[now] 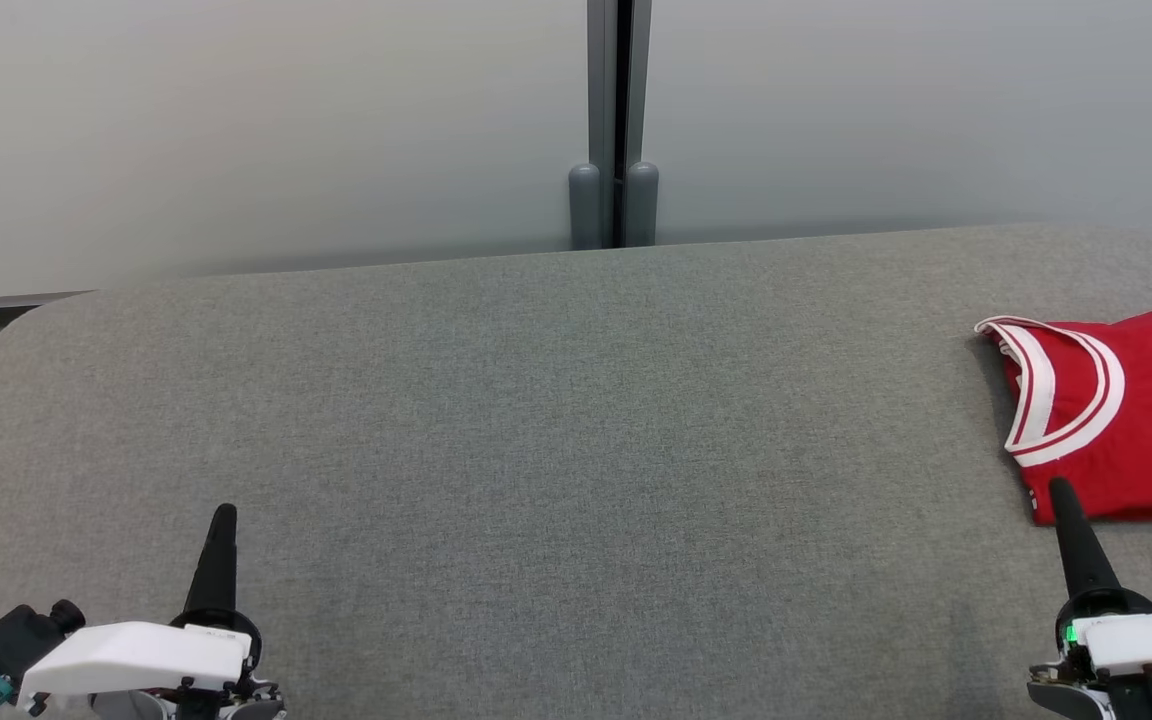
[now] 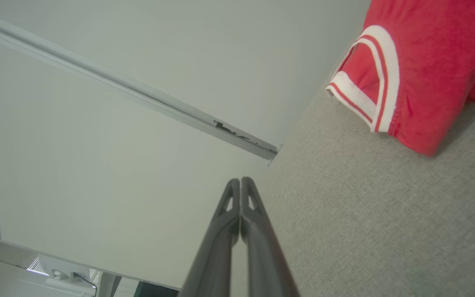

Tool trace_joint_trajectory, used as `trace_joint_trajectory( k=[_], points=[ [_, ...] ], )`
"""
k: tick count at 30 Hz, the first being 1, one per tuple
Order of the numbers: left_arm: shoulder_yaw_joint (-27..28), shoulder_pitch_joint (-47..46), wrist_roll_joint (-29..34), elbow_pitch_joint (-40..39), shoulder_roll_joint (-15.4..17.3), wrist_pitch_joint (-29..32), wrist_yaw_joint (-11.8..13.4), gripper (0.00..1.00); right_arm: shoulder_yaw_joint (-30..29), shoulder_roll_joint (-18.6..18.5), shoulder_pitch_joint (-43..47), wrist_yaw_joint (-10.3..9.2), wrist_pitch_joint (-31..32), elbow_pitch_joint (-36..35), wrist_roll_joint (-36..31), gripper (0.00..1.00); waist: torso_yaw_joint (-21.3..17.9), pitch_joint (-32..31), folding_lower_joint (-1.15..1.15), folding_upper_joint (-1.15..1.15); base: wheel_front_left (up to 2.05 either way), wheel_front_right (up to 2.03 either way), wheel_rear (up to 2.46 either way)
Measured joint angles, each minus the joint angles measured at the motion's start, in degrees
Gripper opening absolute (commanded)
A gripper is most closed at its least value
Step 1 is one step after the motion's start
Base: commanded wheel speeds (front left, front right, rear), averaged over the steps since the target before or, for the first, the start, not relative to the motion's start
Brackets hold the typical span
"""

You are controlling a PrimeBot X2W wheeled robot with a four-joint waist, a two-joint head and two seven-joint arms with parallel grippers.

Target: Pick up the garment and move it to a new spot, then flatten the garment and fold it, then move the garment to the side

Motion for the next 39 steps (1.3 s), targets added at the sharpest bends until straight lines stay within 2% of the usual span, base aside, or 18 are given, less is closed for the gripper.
trace_joint_trajectory(
  k=[19, 39],
  points=[
    [2.4, -1.4, -9.7, 0.8, -1.2, 2.6, -2.2, 0.00, -1.0, 1.1, -2.2, 0.00, 0.6, 2.4, 9.6, 0.00, -0.1, 0.0, 0.00, 0.00, 0.00, 0.00, 0.00],
    [4.4, -3.0, -17.3, 1.4, -2.0, 4.7, -3.8, 0.00, -1.9, 2.0, -4.1, 0.00, 1.1, 4.4, 17.2, 0.00, -0.3, 0.0, 0.00, 0.00, 0.00, 0.00, 0.00]
  ],
)
